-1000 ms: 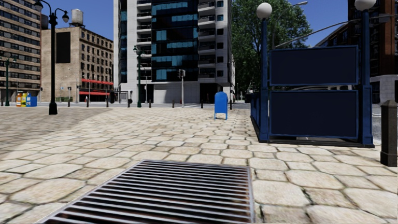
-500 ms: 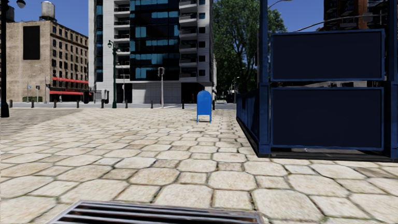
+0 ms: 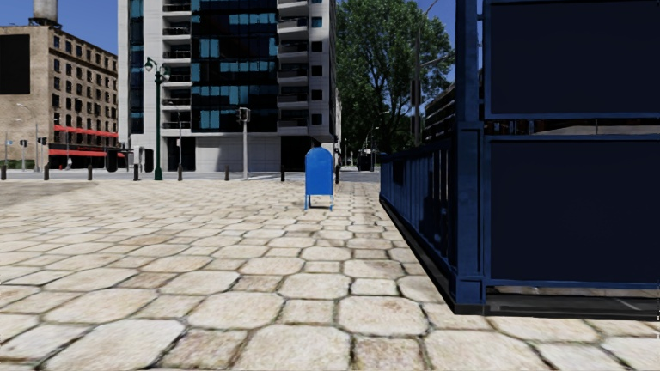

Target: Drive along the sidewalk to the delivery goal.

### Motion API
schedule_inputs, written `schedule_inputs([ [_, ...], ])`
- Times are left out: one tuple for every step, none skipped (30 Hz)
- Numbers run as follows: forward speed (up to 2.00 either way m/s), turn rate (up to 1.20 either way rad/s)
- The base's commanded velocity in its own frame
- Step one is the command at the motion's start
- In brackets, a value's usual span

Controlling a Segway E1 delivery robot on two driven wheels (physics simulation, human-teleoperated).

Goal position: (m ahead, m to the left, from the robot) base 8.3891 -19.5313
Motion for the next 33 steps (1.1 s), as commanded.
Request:
schedule_inputs([
  [2.0,0.0],
  [2.0,0.0],
  [2.0,0.0],
  [2.0,0.0],
  [2.0,0.0],
  [2.0,0.0],
  [2.0,0.0],
  [2.0,0.0],
  [2.0,0.0],
  [2.0,-0.09],
  [2.0,-0.19],
  [2.0,-0.19],
  [2.0,-0.26],
  [2.0,-0.32],
  [2.0,-0.4],
  [2.0,-0.4],
  [2.0,-0.46],
  [2.0,-0.47],
  [2.0,-0.47],
  [2.0,-0.47],
  [2.0,-0.47],
  [2.0,-0.47],
  [2.0,-0.44],
  [2.0,-0.44],
  [2.0,-0.24],
  [2.0,-0.1],
  [2.0,-0.06],
  [2.0,-0.06],
  [2.0,-0.06],
  [2.0,0.0],
  [2.0,0.0],
  [2.0,0.0],
  [2.0,0.0],
])
